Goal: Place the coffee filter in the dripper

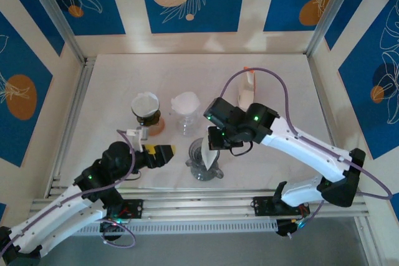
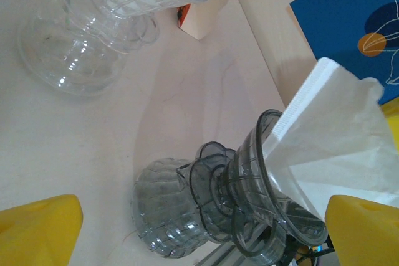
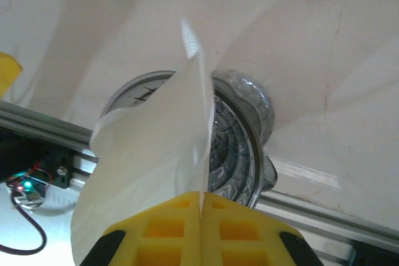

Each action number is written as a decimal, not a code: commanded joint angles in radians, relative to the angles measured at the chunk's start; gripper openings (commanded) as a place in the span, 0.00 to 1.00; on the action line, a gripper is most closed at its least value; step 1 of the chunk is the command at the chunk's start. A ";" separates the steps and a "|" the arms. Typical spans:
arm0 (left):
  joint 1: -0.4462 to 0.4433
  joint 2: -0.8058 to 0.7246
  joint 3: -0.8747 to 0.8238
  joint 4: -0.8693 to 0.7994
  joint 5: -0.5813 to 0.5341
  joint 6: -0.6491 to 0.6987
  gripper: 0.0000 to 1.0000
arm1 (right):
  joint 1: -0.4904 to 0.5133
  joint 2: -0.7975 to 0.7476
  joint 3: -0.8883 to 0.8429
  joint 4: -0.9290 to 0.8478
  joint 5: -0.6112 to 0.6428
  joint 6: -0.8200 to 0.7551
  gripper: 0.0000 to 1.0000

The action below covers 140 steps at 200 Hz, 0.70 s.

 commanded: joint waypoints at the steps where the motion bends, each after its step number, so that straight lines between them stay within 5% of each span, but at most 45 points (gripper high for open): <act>1: -0.006 0.021 0.044 0.029 0.041 0.032 1.00 | 0.000 0.051 0.039 -0.085 -0.021 -0.074 0.00; 140: -0.008 0.277 0.065 0.263 0.246 0.038 1.00 | 0.085 0.214 0.102 -0.157 0.138 -0.144 0.00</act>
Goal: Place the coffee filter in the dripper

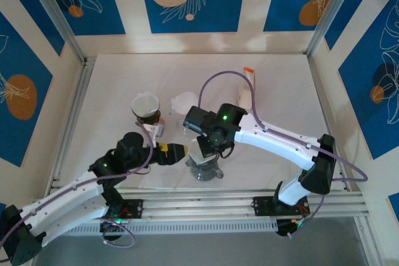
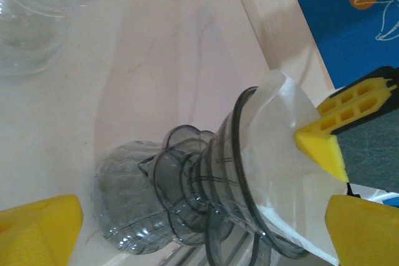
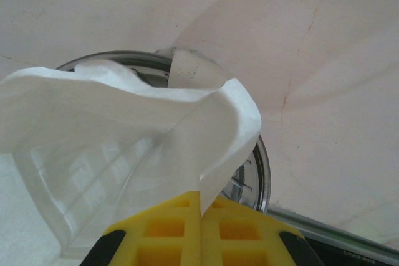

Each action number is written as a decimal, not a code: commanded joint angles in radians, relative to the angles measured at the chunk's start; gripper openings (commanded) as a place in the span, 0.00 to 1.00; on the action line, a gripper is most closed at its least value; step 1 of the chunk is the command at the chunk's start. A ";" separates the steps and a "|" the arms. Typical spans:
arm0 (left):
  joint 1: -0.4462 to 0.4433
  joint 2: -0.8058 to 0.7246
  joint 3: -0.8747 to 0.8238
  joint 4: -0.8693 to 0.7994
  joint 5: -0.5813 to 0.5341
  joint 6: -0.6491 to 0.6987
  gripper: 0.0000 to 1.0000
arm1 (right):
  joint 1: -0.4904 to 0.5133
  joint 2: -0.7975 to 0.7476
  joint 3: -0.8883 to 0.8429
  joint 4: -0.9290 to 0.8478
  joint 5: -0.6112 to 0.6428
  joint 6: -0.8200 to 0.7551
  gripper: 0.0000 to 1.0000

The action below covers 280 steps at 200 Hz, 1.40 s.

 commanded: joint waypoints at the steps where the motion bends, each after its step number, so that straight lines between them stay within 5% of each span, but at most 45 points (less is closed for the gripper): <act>1: -0.008 0.025 0.031 0.084 0.071 0.014 1.00 | 0.010 0.018 0.025 -0.041 0.037 -0.013 0.00; 131: -0.009 0.127 0.006 0.135 0.117 0.022 0.82 | 0.028 0.018 0.032 -0.029 0.056 0.011 0.00; 208: -0.009 0.131 -0.003 0.109 0.120 0.030 0.76 | 0.029 -0.086 0.020 -0.022 0.099 0.060 0.31; 245: -0.009 0.136 -0.002 0.113 0.120 0.029 0.76 | 0.026 -0.115 -0.018 -0.010 0.086 0.072 0.31; 280: -0.009 0.142 -0.004 0.120 0.119 0.025 0.77 | 0.022 -0.111 -0.055 0.014 0.072 0.069 0.21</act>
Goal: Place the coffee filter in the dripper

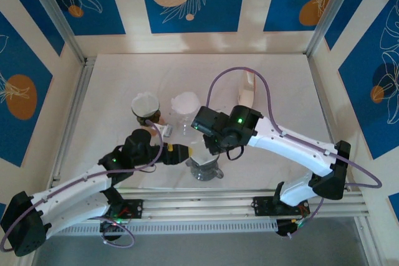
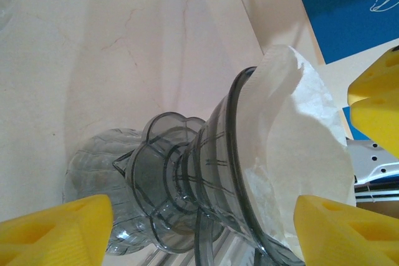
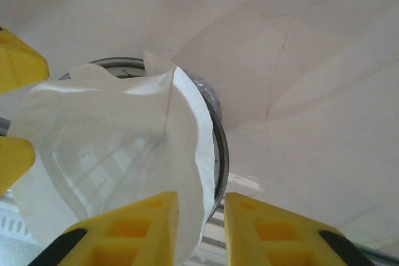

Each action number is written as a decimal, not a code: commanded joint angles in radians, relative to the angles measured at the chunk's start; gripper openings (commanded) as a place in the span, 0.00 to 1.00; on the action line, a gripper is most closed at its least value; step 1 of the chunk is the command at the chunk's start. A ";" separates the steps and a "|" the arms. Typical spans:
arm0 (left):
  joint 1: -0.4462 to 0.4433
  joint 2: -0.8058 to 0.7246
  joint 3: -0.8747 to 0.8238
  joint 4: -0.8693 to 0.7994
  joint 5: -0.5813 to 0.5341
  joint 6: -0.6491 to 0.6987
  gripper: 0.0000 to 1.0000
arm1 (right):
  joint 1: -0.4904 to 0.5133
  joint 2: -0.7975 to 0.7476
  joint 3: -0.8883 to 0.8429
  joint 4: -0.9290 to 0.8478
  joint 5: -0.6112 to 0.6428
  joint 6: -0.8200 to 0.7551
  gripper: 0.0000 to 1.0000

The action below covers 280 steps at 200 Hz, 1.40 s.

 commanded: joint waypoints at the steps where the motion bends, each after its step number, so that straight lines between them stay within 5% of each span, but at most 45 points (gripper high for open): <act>1: -0.009 0.005 -0.003 0.017 0.019 0.023 0.77 | 0.000 -0.003 -0.038 0.015 -0.007 0.017 0.20; 49: -0.009 0.010 -0.004 0.018 0.020 0.023 0.77 | -0.006 0.013 -0.080 0.040 -0.019 0.012 0.04; 154: -0.009 0.017 -0.009 0.022 0.017 0.019 0.75 | -0.012 0.009 -0.100 0.050 -0.024 0.016 0.04; 178: -0.009 0.018 -0.009 0.018 0.014 0.020 0.75 | -0.008 -0.018 -0.065 0.038 0.008 0.015 0.16; 216: -0.009 0.007 -0.011 0.013 0.004 0.014 0.76 | -0.021 -0.068 -0.041 0.040 0.032 0.011 0.53; 280: -0.009 0.009 -0.014 0.009 0.001 0.017 0.77 | -0.061 0.036 -0.092 0.128 -0.100 -0.057 0.68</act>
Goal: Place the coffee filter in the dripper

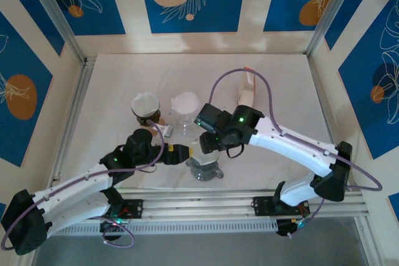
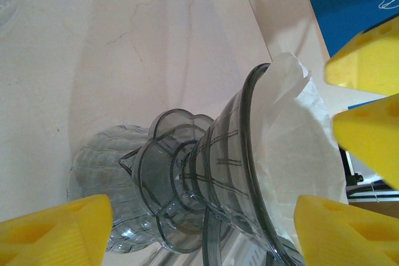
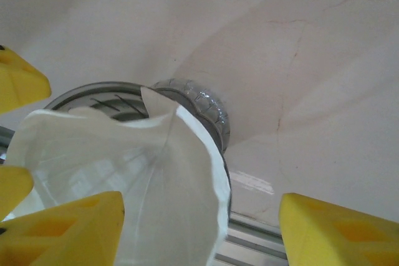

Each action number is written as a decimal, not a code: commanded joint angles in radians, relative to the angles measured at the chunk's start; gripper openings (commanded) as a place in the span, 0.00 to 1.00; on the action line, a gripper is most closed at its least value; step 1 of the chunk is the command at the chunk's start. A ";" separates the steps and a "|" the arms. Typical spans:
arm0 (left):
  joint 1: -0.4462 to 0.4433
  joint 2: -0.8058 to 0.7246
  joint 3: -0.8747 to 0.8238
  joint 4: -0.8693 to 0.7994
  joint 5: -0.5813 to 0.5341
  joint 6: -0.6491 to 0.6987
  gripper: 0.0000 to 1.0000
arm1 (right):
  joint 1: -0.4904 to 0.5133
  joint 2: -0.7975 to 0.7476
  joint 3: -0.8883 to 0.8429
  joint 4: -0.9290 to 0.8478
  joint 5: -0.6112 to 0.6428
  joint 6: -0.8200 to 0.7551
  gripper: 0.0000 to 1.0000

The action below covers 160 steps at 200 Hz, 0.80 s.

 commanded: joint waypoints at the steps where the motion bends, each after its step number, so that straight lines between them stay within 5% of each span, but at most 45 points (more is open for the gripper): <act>1: -0.009 -0.009 -0.015 0.009 0.001 0.016 0.77 | -0.004 0.040 -0.020 0.021 -0.046 -0.019 0.68; 160: -0.009 -0.005 -0.016 0.019 0.004 0.015 0.77 | -0.032 0.060 -0.188 0.150 -0.094 -0.021 0.67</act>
